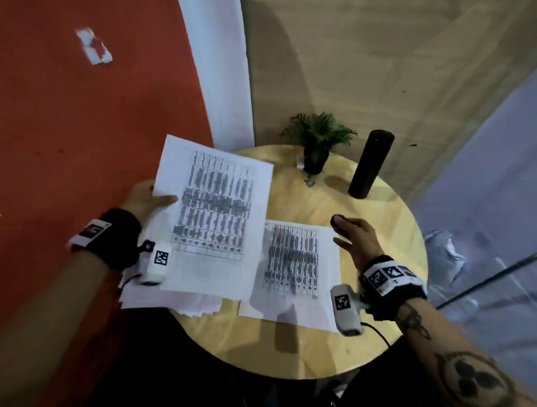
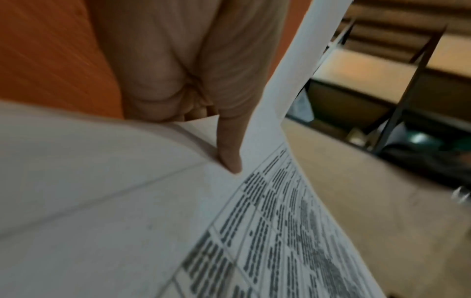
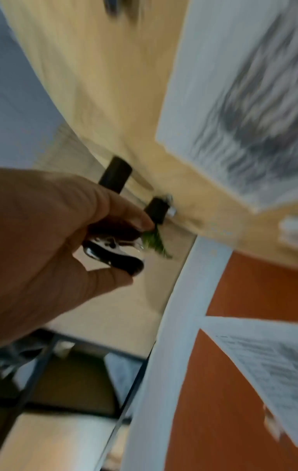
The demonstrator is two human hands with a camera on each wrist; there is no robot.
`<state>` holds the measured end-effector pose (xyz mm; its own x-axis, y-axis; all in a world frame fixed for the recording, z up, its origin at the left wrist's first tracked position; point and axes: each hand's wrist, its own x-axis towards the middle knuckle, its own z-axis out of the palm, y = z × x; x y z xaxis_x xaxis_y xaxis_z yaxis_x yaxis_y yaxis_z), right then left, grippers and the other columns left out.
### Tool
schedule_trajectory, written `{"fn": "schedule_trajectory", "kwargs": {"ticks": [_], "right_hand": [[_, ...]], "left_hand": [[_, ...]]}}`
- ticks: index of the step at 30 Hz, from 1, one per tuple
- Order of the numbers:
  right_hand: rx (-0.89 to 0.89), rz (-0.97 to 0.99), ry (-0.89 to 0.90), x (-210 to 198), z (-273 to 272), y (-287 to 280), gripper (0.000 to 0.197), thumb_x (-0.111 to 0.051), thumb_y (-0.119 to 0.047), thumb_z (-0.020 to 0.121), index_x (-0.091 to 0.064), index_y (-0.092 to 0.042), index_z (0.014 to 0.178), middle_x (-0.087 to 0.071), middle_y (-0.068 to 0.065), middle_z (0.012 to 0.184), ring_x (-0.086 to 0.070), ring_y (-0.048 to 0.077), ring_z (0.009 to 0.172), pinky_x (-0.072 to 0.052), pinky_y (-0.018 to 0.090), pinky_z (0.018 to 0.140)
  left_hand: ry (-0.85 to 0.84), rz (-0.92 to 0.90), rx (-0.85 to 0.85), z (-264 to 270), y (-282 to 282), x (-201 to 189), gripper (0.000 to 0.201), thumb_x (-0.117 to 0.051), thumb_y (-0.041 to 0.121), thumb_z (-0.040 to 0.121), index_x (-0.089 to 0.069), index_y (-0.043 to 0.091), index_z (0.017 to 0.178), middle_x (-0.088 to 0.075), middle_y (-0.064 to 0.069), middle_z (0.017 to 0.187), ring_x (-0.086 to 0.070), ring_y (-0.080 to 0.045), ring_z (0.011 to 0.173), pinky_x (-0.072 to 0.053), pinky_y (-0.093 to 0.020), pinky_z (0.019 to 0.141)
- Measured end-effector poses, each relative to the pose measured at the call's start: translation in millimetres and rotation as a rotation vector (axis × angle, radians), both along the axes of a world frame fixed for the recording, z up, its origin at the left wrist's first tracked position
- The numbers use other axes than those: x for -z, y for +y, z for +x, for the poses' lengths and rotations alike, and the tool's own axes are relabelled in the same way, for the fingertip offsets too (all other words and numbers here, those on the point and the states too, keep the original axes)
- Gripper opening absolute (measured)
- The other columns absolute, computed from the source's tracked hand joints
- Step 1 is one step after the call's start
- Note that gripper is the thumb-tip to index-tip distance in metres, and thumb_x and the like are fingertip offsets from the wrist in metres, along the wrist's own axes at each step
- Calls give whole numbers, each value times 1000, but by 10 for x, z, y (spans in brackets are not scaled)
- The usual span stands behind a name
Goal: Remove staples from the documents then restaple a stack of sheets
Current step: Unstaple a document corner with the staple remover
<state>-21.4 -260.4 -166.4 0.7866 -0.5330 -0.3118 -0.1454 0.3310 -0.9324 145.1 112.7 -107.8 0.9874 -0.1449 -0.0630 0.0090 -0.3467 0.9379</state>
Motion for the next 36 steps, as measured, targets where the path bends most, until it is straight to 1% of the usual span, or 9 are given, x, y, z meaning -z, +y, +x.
{"fn": "schedule_trajectory", "kwargs": {"ticks": [5, 8, 12, 16, 20, 27, 31, 34, 36], "right_hand": [[37, -134, 285, 967, -133, -30, 25, -68, -23, 84, -62, -4, 98, -65, 12, 101, -57, 24, 95, -43, 35, 80], [-5, -229, 342, 1239, -190, -49, 24, -62, -15, 88, -67, 8, 94, -62, 14, 85, -53, 21, 81, -41, 23, 58], [13, -169, 372, 1452, -220, -100, 26, -61, -15, 89, -67, 9, 97, -67, 10, 68, -54, 21, 73, -44, 29, 67], [4, -47, 362, 1531, -237, -135, 28, -56, -12, 92, -61, 6, 112, -67, -12, 58, -57, 12, 72, -48, 15, 52], [42, 25, 326, 1552, -247, -129, 27, -56, -10, 92, -60, 7, 112, -68, -7, 63, -57, 13, 71, -48, 12, 49], [74, 59, 328, 1615, -269, -135, 37, -63, -16, 88, -55, 9, 115, -65, 15, 98, -60, 20, 83, -47, 28, 67], [61, 54, 334, 1650, -289, -146, 44, -65, -20, 86, -52, 8, 118, -62, 20, 114, -57, 25, 96, -47, 30, 70], [52, 67, 323, 1653, -289, -151, 42, -65, -19, 87, -54, 8, 117, -62, 20, 114, -57, 25, 97, -47, 28, 70], [56, 70, 316, 1635, -296, -152, 40, -64, -18, 88, -55, 7, 117, -62, 17, 113, -57, 24, 96, -46, 26, 69]], "left_hand": [[131, 382, -27, 389, 240, 636, 45, -64, -13, 79, -49, -17, 122, -54, -27, 122, -52, -30, 107, -41, -43, 92], [159, 631, -30, 602, 324, 1061, 49, -68, -9, 79, -50, -16, 124, -51, -33, 129, -50, -44, 118, -39, -50, 99], [232, 693, -124, 738, 346, 1313, 40, -59, -9, 86, -48, -17, 124, -49, -36, 128, -50, -48, 116, -38, -50, 96], [118, 756, -248, 689, 127, 1282, 47, -59, 4, 89, -40, -10, 131, -44, -34, 132, -47, -47, 117, -38, -48, 95], [-86, 844, -142, 392, -673, 1247, 47, -64, 19, 86, -49, 6, 129, -43, -25, 133, -38, -41, 126, -35, -49, 100], [391, 719, -1, -299, -1921, 1730, 92, -78, 56, 63, -46, 3, 131, -56, -18, 130, -57, -33, 117, -49, -44, 95], [517, 676, 5, -300, -2057, 1797, 59, -77, 41, 74, -61, 7, 119, -64, -10, 120, -62, -24, 109, -47, -34, 95], [575, 597, 49, -286, -2030, 1730, 23, -77, 32, 77, -67, 12, 81, -65, -3, 76, -61, -22, 77, -48, -28, 82], [586, 498, 67, -210, -2001, 1728, 19, -80, 23, 74, -66, 14, 82, -62, -4, 74, -58, -24, 78, -48, -30, 82]]}}
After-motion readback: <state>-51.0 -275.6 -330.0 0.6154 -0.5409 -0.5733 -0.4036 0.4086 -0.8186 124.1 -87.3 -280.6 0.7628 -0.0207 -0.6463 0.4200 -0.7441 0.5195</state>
